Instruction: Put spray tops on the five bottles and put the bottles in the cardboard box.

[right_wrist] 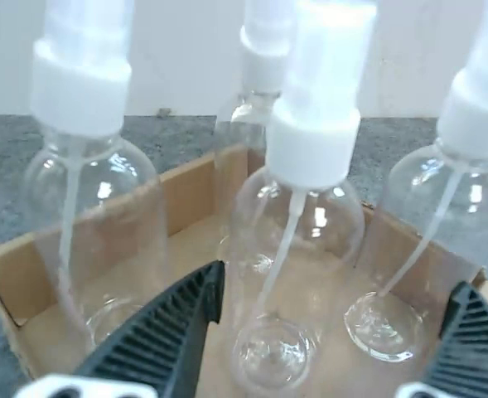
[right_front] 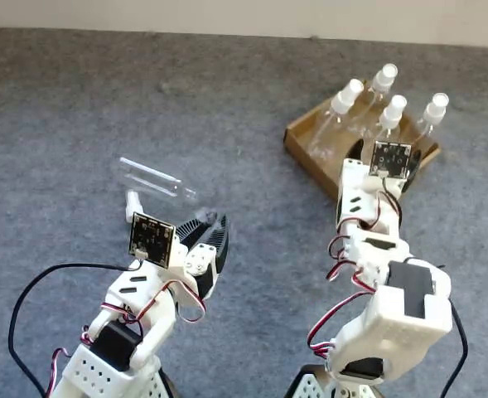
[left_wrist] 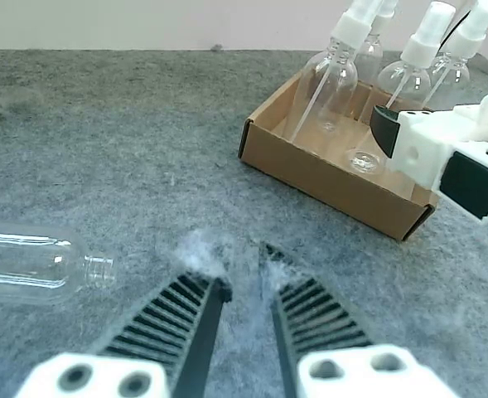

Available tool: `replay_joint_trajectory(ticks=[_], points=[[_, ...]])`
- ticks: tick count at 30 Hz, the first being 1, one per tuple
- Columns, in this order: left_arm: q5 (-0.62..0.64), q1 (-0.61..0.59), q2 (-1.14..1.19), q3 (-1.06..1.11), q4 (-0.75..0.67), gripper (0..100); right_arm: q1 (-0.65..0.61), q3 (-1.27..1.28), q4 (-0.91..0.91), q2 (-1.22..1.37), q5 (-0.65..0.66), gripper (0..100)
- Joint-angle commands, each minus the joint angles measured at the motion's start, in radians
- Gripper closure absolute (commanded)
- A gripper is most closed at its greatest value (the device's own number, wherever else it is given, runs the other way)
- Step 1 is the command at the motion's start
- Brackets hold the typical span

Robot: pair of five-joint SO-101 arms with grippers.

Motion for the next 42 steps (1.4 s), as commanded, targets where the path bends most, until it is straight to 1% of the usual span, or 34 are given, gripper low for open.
replay_joint_trajectory(ticks=[1,11,18,20,24,26,31,33,42], points=[[0.005,-0.019,-0.007,0.021,0.002,99,0.004,0.024,-0.016,-0.101,0.011,62.6],[0.005,-0.019,-0.007,0.021,0.002,99,0.008,0.150,-0.016,-0.246,0.011,62.7],[0.005,-0.019,-0.007,0.021,0.002,99,0.074,0.211,0.004,-0.389,0.011,62.7],[0.005,-0.019,-0.007,0.021,0.002,99,0.090,0.211,0.101,-0.440,0.011,62.7],[0.005,-0.019,-0.007,0.021,0.002,99,0.114,0.206,0.380,-0.565,0.005,62.7],[0.005,-0.019,-0.007,0.021,0.002,99,0.117,0.205,0.472,-0.644,0.005,62.7],[0.005,-0.019,-0.007,0.021,0.002,99,0.120,0.206,0.644,-0.869,0.005,62.7],[0.005,-0.019,-0.007,0.021,0.002,99,0.145,0.206,0.716,-0.960,0.003,62.7],[0.005,-0.019,-0.007,0.021,0.002,99,0.314,0.205,0.954,-1.270,0.003,62.7]])
